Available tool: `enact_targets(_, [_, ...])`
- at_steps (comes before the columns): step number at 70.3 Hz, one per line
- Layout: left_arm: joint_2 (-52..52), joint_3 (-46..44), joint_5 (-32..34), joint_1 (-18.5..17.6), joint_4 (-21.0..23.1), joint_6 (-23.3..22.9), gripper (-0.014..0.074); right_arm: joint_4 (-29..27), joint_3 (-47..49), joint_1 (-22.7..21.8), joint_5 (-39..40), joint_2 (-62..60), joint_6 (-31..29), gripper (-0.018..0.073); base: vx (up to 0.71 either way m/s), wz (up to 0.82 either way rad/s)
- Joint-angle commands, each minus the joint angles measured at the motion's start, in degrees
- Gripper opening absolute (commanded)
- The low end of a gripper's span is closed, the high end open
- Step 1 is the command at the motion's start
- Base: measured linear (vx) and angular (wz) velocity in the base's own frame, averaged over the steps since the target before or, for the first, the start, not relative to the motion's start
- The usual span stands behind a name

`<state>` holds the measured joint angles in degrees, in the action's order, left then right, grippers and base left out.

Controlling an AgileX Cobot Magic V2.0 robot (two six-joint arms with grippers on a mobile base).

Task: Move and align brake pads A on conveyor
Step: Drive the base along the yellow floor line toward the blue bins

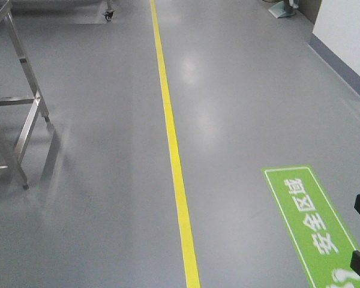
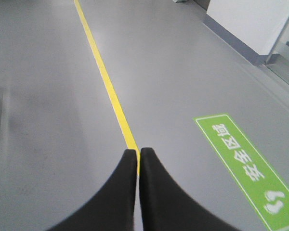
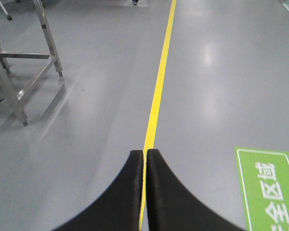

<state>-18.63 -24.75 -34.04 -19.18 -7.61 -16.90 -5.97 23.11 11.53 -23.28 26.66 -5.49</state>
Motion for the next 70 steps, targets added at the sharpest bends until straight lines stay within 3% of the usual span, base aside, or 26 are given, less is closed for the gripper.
enact_targets(1, [-0.4,-1.2,3.5,-0.4,-0.1,-0.1,-0.0006,0.1,1.5,-0.1,4.3,0.2,-0.5,-0.0006,0.62,0.07])
enact_targets(70, [-0.4,-1.2,3.3,-0.4,-0.1,-0.1,-0.0006,0.1,1.5,-0.1,4.3,0.2,-0.5,-0.0006,0.59,0.06])
